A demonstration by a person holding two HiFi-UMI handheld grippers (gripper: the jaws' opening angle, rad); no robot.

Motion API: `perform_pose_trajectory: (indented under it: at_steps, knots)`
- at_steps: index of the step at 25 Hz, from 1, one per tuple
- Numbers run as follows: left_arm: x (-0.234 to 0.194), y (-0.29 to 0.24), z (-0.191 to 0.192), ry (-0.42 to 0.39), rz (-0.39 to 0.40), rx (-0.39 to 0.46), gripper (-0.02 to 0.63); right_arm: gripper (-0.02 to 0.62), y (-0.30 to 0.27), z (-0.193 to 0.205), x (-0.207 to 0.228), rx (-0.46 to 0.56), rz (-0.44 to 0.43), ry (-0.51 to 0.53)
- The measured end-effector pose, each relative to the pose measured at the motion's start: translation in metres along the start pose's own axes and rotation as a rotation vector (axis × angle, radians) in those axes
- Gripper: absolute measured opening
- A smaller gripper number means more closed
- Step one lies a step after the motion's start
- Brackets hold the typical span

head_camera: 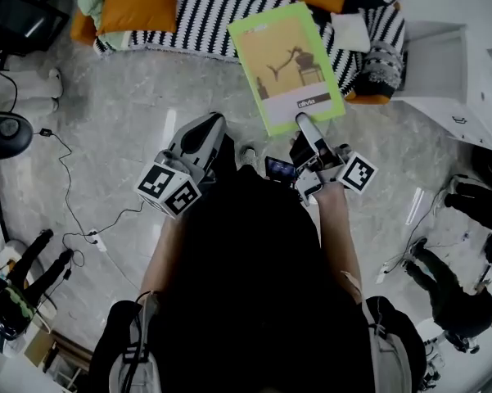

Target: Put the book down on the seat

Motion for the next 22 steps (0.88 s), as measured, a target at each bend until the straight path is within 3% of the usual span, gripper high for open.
perform_pose_trajectory:
  at_steps: [4, 12, 22]
  knots:
    - [-0.008, -0.003, 0.000, -0.028, 0.028, -0.005, 0.014, 0.158, -0.001, 0.002, 0.000, 0.029, -0.025, 0.017]
    - [-0.078, -0.022, -0.075, -0.052, 0.085, -0.026, 0.014, 0.158, -0.087, -0.044, -0.015, 0.071, -0.007, 0.035]
    - [-0.132, -0.025, -0.109, -0.079, 0.108, -0.064, 0.014, 0.158, -0.140, -0.056, -0.011, 0.099, 0.021, 0.023]
Point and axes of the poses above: the fingertips, and each gripper's own axes: y backward along the fingers, x to its right, z out of its underside, the point moved 8 cm from there along y, backward along the fingers, and after that the axes turned 9 degrees about -x, right-handed, at the moved point
